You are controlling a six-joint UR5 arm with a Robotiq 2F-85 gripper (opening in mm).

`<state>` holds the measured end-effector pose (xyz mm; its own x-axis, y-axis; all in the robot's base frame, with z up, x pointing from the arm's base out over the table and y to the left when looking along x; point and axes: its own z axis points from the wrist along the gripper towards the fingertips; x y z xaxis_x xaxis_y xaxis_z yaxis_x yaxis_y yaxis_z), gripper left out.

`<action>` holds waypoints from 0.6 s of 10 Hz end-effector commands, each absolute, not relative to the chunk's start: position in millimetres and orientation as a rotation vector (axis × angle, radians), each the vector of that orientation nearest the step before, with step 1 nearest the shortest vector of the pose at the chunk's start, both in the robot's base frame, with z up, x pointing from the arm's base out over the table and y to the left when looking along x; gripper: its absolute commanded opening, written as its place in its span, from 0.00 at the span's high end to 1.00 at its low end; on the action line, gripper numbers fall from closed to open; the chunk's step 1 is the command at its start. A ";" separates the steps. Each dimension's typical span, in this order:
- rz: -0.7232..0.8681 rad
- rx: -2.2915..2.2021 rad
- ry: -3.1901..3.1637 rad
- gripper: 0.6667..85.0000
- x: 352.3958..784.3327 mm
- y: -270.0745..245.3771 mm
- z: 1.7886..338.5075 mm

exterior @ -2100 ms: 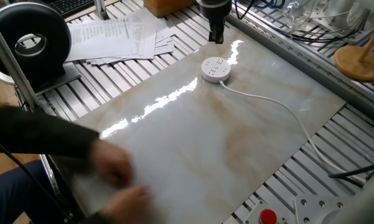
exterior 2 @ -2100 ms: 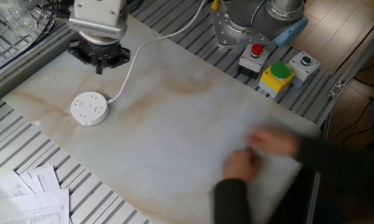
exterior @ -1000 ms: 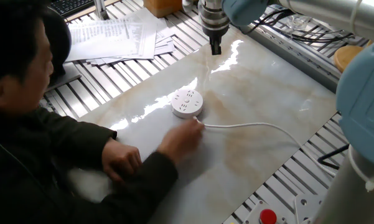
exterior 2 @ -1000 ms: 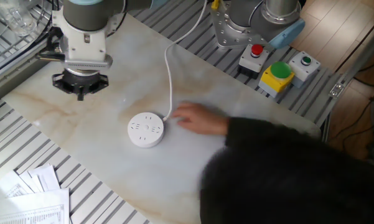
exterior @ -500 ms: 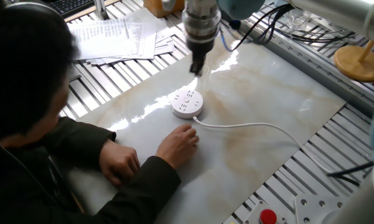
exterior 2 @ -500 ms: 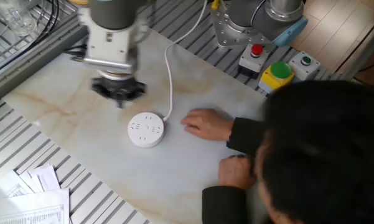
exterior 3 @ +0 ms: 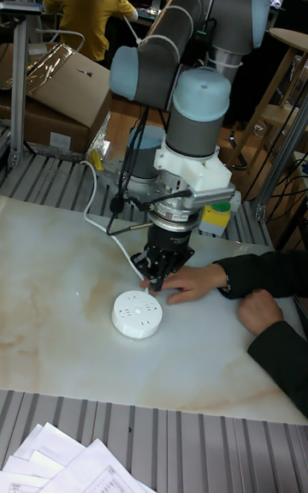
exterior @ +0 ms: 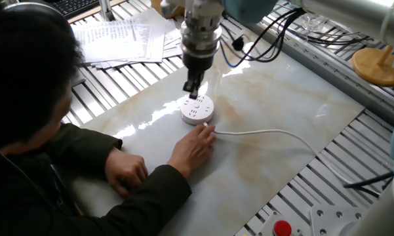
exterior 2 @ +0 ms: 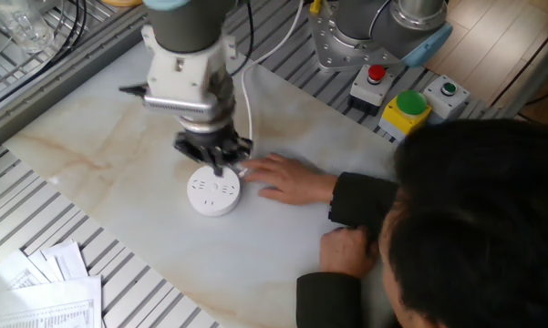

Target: Turn on the power strip by pressing the button

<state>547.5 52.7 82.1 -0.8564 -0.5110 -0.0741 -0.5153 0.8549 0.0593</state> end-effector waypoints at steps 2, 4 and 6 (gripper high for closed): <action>-0.003 -0.985 2.910 1.00 565.9 58.9 83.3; -0.224 -1.170 2.872 1.00 571.9 38.9 94.1; -0.311 -1.228 2.921 1.00 544.5 34.9 93.3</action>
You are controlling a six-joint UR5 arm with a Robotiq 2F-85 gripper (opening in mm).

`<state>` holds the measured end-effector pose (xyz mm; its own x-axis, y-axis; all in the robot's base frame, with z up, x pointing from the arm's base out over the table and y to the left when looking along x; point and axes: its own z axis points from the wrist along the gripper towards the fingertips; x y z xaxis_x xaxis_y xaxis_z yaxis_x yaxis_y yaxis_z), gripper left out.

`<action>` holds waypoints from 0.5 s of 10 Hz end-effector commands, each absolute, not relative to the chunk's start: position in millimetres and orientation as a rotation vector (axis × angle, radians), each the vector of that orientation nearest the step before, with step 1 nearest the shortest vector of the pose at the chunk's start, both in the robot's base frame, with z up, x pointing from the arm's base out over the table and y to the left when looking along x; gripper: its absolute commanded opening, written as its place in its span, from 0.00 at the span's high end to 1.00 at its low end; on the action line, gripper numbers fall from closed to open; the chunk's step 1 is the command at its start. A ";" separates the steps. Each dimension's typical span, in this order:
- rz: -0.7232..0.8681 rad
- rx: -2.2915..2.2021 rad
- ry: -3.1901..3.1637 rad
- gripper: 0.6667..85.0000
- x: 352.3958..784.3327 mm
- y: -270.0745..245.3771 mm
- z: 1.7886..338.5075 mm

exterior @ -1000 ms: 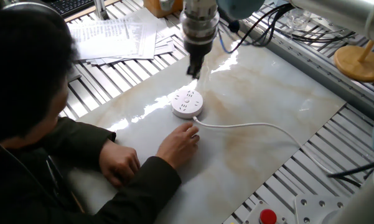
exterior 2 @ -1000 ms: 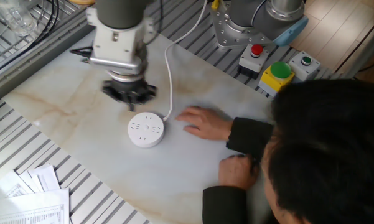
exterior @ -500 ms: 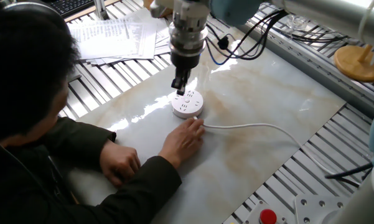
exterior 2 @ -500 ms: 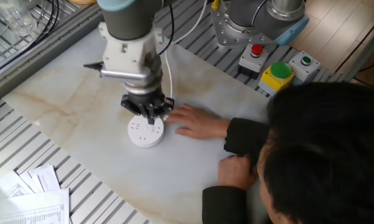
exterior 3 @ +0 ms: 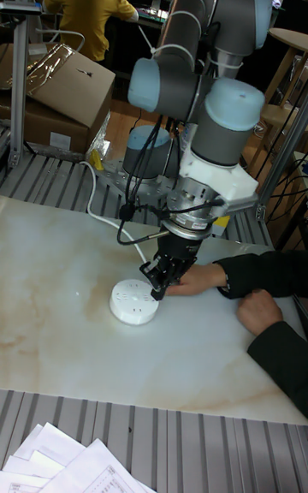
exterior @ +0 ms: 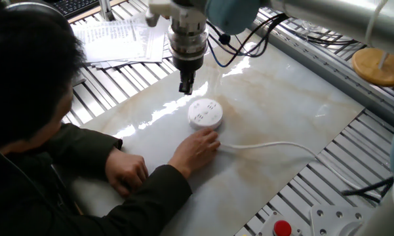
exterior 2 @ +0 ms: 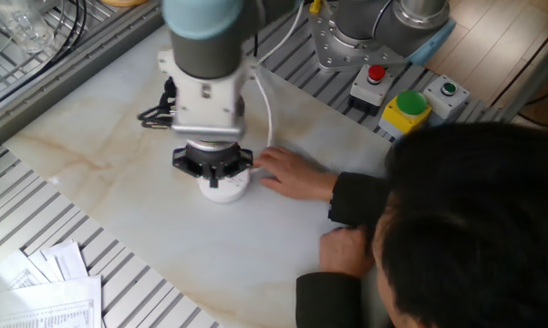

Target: Turn on the power strip by pressing the button

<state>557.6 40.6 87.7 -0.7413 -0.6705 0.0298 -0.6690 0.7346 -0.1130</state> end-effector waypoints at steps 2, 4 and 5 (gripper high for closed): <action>-0.259 -1.253 2.953 1.00 518.3 49.8 80.1; -0.242 -1.258 2.920 1.00 507.8 53.0 63.1; -0.190 -1.256 2.896 1.00 512.9 59.0 50.7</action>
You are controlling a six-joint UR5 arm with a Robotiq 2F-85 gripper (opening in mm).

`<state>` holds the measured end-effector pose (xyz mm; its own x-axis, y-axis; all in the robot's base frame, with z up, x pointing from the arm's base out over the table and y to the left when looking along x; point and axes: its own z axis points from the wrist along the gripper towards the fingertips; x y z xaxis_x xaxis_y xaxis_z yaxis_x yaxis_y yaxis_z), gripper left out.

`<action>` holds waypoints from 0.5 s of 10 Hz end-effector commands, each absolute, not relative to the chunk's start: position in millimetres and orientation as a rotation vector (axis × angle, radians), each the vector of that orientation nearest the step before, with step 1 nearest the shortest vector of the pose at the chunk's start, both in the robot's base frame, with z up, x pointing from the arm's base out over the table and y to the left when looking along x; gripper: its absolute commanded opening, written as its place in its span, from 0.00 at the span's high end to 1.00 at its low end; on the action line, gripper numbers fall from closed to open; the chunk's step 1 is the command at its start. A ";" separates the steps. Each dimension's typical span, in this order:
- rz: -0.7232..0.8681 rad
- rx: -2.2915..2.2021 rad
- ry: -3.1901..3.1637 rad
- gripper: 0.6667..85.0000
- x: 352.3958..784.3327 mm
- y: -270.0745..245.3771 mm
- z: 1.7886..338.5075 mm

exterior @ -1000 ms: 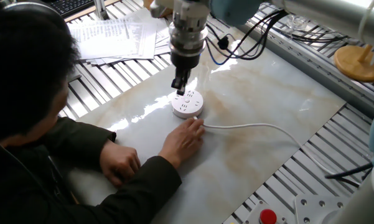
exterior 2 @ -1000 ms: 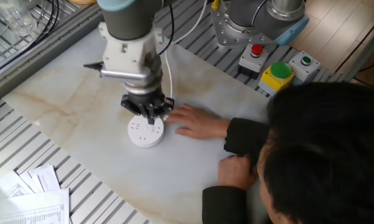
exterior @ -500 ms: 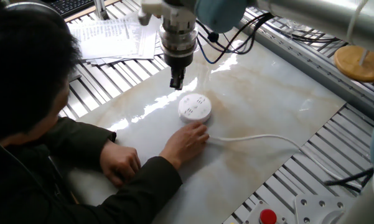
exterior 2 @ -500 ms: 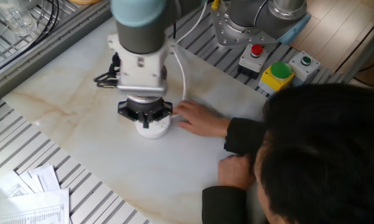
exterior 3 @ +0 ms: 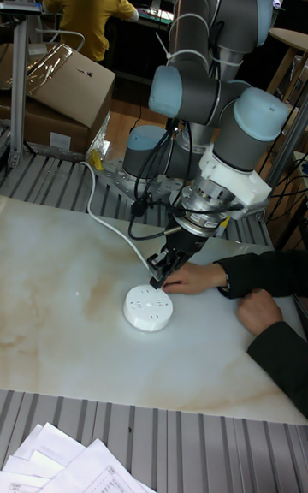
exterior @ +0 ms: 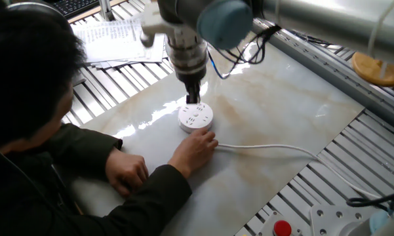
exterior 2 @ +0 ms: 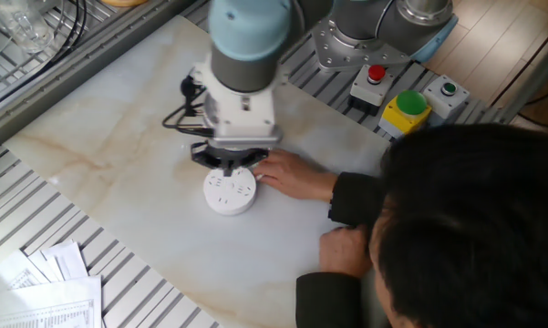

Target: Turn on the power strip by pressing the button

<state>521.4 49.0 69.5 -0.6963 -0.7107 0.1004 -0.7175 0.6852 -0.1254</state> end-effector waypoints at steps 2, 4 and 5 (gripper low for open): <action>0.219 1.271 -2.857 1.00 532.7 53.1 51.7; 0.222 1.280 -2.857 1.00 547.7 54.4 64.9; 0.267 1.288 -2.841 1.00 550.2 44.4 65.2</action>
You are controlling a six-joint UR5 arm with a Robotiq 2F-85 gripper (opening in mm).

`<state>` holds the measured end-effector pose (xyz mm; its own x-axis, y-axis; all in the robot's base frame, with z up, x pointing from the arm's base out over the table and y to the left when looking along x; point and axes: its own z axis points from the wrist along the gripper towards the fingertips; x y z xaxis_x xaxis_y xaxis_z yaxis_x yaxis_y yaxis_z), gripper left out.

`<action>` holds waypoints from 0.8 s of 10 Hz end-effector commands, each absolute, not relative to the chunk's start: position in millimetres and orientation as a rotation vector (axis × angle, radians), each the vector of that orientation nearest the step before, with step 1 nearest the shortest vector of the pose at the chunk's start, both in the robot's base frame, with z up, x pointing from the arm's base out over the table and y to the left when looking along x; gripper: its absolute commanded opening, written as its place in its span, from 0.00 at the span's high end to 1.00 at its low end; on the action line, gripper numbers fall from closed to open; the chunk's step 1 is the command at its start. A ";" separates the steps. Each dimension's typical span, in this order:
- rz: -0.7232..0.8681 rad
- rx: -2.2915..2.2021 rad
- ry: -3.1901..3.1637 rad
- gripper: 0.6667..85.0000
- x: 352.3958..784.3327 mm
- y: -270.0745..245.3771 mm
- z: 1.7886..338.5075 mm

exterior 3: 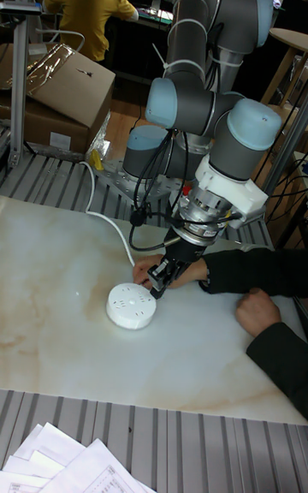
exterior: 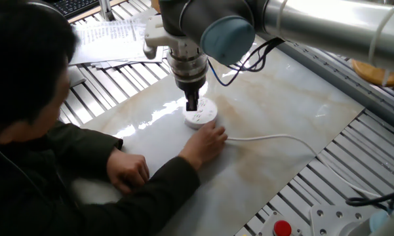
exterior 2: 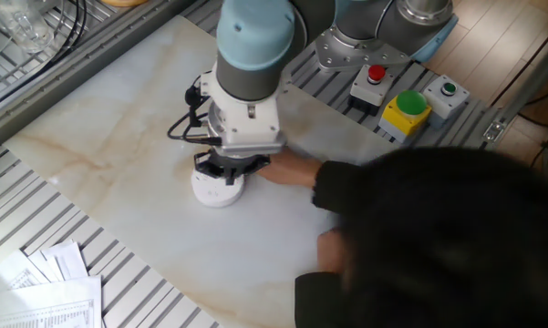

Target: Turn on the power strip by pressing the button

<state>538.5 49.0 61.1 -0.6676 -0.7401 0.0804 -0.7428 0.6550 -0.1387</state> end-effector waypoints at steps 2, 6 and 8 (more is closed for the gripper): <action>0.323 1.372 -2.801 1.00 561.0 16.7 64.4; 0.551 1.624 -2.566 1.00 570.7 -30.2 76.6; 0.559 1.705 -2.547 1.00 576.2 -30.1 61.6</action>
<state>568.9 -16.7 66.9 -0.4726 -0.8597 0.1937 -0.8707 0.4216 -0.2532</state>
